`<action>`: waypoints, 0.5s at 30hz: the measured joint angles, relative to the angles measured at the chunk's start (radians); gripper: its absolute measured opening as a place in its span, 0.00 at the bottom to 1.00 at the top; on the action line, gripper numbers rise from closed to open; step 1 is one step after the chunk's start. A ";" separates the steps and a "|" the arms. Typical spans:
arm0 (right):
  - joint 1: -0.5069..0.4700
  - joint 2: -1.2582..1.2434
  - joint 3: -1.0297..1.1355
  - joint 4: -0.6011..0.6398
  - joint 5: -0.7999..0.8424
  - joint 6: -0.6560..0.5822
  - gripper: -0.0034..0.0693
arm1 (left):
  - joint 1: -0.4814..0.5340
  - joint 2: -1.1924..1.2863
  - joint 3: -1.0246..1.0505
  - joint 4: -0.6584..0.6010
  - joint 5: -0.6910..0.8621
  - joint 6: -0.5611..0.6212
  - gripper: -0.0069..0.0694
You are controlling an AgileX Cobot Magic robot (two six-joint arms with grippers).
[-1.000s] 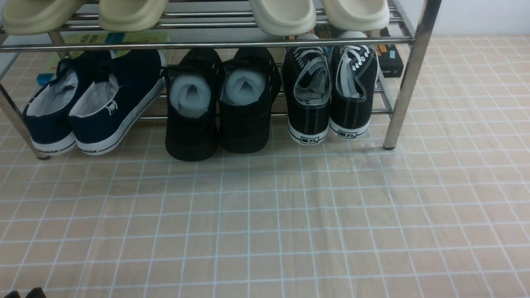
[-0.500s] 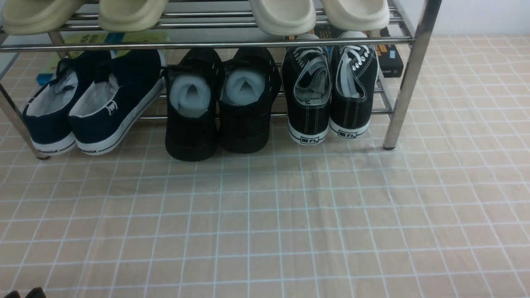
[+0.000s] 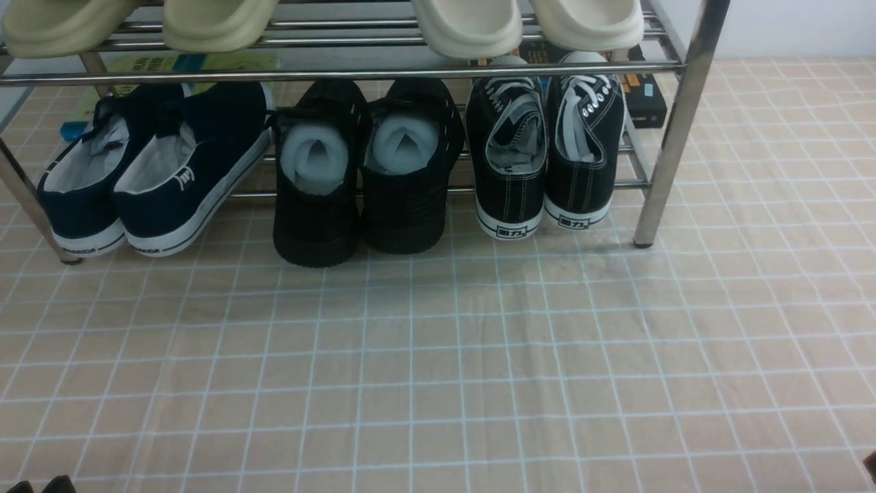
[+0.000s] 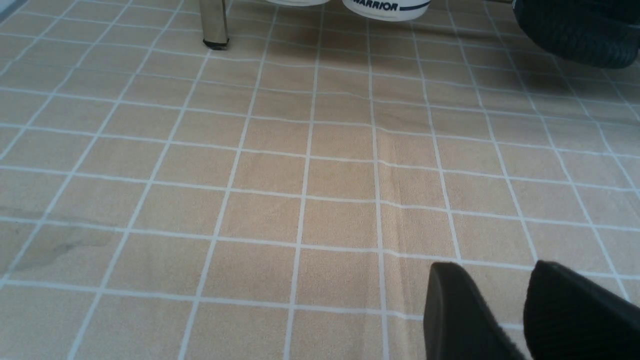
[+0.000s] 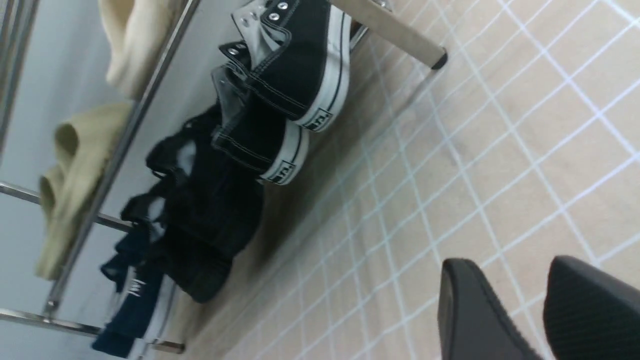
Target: Take the shoes off the shelf from the light coffee tablecloth by hand.
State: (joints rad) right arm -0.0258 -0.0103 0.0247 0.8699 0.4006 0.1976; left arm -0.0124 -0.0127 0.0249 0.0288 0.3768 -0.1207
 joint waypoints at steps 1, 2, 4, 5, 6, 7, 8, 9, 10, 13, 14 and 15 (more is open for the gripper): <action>0.000 0.000 0.000 0.003 0.000 0.000 0.38 | 0.000 0.000 0.000 0.000 0.000 0.000 0.41; 0.000 0.000 0.000 0.023 0.005 0.000 0.37 | 0.000 0.000 0.000 0.000 0.000 0.000 0.41; 0.000 0.000 -0.003 0.036 0.023 -0.012 0.33 | 0.000 0.000 0.000 0.000 0.000 0.000 0.41; 0.000 0.000 -0.009 0.036 0.029 -0.030 0.31 | 0.000 0.000 0.000 0.000 0.000 0.000 0.41; 0.000 0.000 -0.015 0.035 0.032 -0.035 0.30 | 0.000 0.000 0.000 0.000 0.000 0.000 0.41; 0.000 0.000 -0.030 0.035 0.034 -0.057 0.26 | 0.000 0.000 0.000 0.000 0.000 0.000 0.41; 0.000 0.012 -0.072 0.028 0.035 -0.106 0.19 | 0.000 0.000 0.000 0.000 0.000 0.000 0.41; 0.000 0.033 -0.111 0.016 0.036 -0.145 0.13 | 0.000 0.000 0.000 0.000 0.000 0.000 0.41; 0.000 0.066 -0.155 -0.006 0.040 -0.181 0.08 | 0.000 0.000 0.000 0.000 0.000 0.000 0.41; 0.000 0.175 -0.273 -0.086 0.074 -0.241 0.04 | 0.000 0.000 0.000 0.000 0.000 0.000 0.41; 0.000 0.297 -0.357 -0.157 0.137 -0.256 0.05 | 0.000 0.000 0.000 0.000 0.000 0.000 0.41; 0.000 0.358 -0.411 -0.202 0.174 -0.256 0.05 | 0.000 0.000 0.000 0.000 0.000 0.000 0.41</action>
State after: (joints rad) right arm -0.0258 0.3481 -0.3863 0.6683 0.5747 -0.0580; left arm -0.0124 -0.0127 0.0249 0.0288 0.3768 -0.1207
